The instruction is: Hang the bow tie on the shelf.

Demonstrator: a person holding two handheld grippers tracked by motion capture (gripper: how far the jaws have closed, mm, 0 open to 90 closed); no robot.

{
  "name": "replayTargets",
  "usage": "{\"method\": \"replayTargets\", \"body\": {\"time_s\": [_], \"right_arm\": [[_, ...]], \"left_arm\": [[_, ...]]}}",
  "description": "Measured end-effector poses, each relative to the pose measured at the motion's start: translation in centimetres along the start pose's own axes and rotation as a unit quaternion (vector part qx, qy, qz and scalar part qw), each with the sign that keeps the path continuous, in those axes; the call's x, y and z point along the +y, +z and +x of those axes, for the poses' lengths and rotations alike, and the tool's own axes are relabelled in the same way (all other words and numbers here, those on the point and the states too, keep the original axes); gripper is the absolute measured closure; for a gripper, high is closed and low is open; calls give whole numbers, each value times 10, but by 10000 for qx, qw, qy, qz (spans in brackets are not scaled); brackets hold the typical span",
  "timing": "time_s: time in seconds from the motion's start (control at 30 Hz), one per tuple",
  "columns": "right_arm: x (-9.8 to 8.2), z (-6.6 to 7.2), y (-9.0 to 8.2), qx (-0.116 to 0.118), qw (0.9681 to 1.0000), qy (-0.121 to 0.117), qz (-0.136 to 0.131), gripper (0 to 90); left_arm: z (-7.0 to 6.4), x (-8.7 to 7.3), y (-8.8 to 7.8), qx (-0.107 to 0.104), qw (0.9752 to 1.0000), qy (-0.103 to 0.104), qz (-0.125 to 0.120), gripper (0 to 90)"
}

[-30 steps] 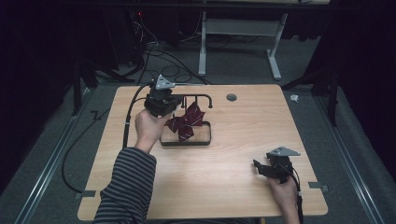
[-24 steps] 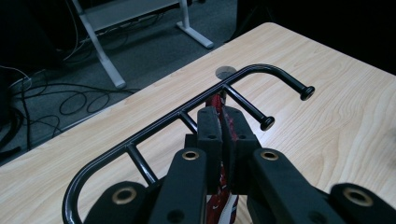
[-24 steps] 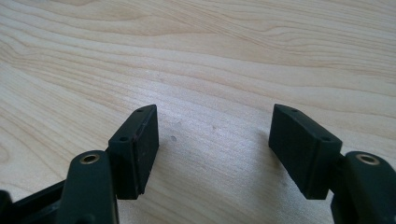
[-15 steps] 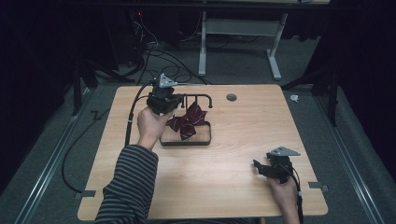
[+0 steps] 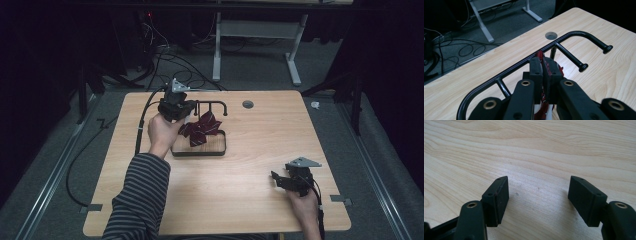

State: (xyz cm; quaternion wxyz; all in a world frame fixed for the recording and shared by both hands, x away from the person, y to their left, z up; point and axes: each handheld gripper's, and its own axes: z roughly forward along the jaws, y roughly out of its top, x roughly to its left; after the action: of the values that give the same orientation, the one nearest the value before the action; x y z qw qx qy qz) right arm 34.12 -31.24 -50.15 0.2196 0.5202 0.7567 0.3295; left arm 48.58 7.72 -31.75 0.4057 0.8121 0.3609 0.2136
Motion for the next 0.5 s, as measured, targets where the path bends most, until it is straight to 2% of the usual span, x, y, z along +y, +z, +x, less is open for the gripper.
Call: {"method": "replayTargets", "body": {"time_s": [0.5], "right_arm": [[0, 0, 0, 5, 10000, -8, 0, 345]], "left_arm": [[0, -1, 3, 130, 9998, 69, 117, 855]]}}
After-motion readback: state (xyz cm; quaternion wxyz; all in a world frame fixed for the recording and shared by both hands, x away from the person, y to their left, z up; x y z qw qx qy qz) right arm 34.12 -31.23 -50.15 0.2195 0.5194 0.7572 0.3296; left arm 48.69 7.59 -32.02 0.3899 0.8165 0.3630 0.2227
